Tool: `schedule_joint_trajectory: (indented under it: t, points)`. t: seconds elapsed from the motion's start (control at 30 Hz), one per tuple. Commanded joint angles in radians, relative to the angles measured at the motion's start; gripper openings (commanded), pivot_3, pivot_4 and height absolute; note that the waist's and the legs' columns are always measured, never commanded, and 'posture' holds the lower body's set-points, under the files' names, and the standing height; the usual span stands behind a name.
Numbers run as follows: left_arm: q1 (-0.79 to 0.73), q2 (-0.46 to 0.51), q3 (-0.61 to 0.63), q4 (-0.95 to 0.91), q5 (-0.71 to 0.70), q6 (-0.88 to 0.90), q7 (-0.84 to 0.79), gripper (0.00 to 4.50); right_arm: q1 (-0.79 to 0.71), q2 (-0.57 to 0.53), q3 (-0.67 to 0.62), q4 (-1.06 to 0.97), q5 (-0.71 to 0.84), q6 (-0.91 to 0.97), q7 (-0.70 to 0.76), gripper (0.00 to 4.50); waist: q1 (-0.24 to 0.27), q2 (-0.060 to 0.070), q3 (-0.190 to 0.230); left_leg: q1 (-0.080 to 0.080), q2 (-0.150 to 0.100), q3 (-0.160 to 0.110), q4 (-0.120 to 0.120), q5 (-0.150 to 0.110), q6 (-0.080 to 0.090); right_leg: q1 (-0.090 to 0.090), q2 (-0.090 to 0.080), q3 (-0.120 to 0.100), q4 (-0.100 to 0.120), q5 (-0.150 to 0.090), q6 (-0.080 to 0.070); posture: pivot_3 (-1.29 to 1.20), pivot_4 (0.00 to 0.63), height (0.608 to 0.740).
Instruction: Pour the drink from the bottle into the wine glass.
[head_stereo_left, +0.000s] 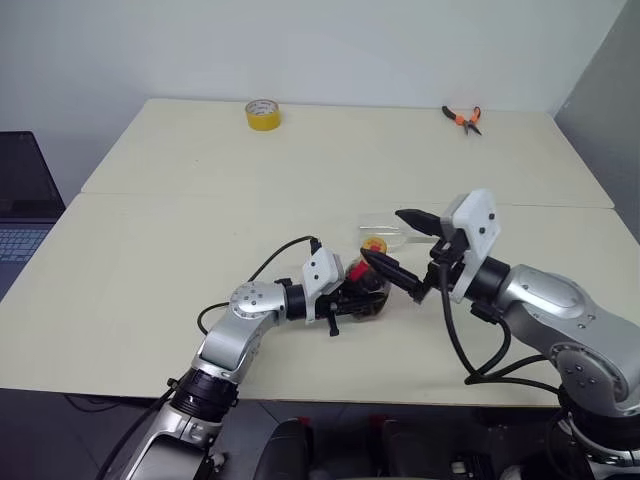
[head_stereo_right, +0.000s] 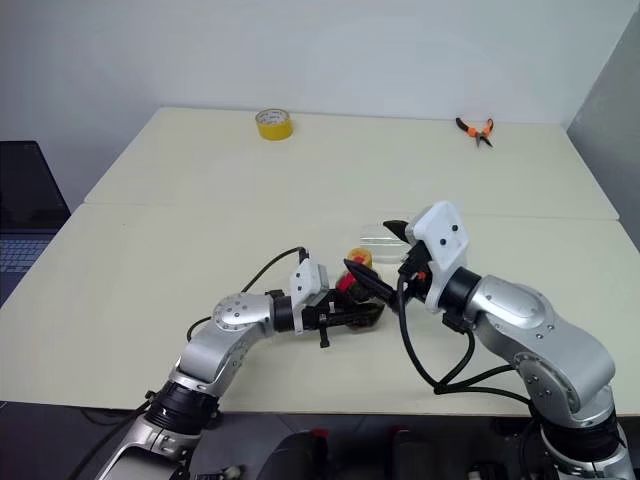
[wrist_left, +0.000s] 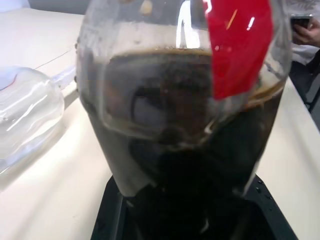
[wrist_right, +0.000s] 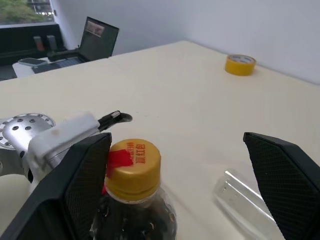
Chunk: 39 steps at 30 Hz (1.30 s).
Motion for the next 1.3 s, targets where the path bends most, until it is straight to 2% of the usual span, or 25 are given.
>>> schedule_joint_trajectory:
  t: [0.03,0.37,0.7,0.93,1.07,1.3]
  points:
    - [-0.030,-0.015,0.005,-0.010,0.002,-0.037,-0.001,1.02,-0.011,0.008,-0.001,-0.047,-0.003,0.004,-0.019,4.50,0.000,0.000,0.000,0.000,0.000,0.000,0.000,0.000,0.000,0.000,0.000,0.000,0.000,0.000,0.000,0.00,0.150,0.740]
    - [-0.020,-0.016,0.003,-0.014,0.006,-0.038,0.000,1.01,-0.008,0.035,0.019,-0.057,-0.009,0.029,-0.050,4.50,-0.001,0.000,0.000,0.000,0.000,0.000,0.000,0.000,0.000,0.000,0.000,0.000,0.000,0.000,0.000,0.00,0.150,0.740]
    - [-0.014,-0.008,0.005,-0.023,0.007,-0.031,0.000,1.00,-0.032,0.055,-0.003,-0.050,0.003,0.043,-0.069,1.27,-0.001,0.000,0.000,0.000,0.000,0.000,0.000,0.000,0.000,0.000,0.000,0.000,0.000,0.000,0.000,0.00,0.150,0.740]
    - [-0.011,-0.002,0.007,-0.029,0.003,-0.023,-0.003,1.00,-0.027,0.044,-0.033,-0.011,0.006,-0.003,-0.019,1.26,-0.001,0.000,0.000,0.000,0.000,0.000,0.000,0.000,0.000,0.000,0.000,0.000,0.000,0.000,0.000,0.00,0.150,0.740]
    - [0.000,0.006,0.009,-0.049,-0.006,-0.010,-0.007,1.00,-0.033,-0.030,-0.046,0.175,-0.006,-0.209,0.289,1.26,-0.001,0.000,0.000,0.000,0.000,0.000,0.000,0.000,0.000,0.001,0.000,0.000,-0.001,0.000,0.000,0.00,0.150,0.740]
    - [0.010,0.025,-0.001,-0.074,-0.002,-0.017,-0.024,0.99,-0.204,-0.111,0.093,0.534,-0.143,-0.435,0.649,1.26,-0.009,0.001,0.001,0.002,0.001,0.000,0.000,0.000,0.000,0.001,0.001,0.000,0.000,0.000,0.000,0.00,0.150,0.740]
